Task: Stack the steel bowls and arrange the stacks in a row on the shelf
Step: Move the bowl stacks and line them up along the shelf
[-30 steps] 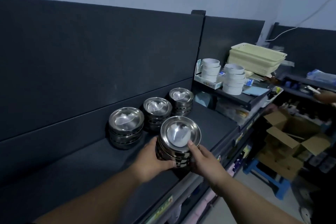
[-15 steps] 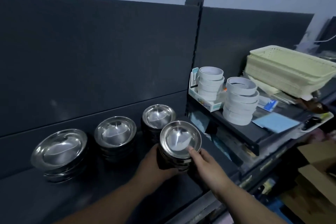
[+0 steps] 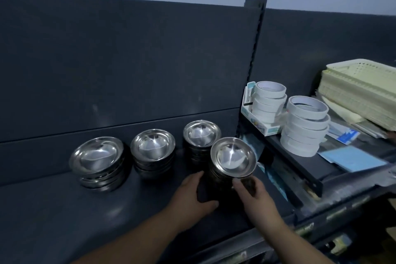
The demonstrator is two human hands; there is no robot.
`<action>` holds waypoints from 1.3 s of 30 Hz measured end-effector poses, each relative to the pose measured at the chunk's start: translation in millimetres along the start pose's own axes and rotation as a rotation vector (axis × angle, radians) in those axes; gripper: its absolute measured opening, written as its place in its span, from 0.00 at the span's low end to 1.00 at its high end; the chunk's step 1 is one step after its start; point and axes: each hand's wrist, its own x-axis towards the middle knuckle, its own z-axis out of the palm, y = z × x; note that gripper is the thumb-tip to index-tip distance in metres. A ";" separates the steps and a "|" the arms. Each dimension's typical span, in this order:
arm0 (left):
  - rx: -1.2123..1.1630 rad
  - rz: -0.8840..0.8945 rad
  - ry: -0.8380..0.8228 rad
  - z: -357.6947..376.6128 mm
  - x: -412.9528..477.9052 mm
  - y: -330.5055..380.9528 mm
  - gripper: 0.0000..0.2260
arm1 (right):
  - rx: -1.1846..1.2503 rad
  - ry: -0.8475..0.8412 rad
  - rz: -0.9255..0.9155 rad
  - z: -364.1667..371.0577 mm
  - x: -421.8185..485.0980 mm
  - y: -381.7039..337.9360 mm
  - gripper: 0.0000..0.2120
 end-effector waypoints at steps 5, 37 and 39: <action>0.184 -0.017 0.058 -44.3 -64.6 -35.1 0.38 | -0.177 0.051 -0.048 28.8 -47.3 -6.4 0.29; 0.370 -0.850 0.622 -399.9 -593.1 -319.7 0.36 | -0.661 -0.846 -0.818 552.6 -401.7 -166.1 0.31; 0.383 -0.821 0.628 -424.6 -568.4 -330.7 0.36 | -0.658 -0.821 -0.816 568.8 -381.7 -180.7 0.31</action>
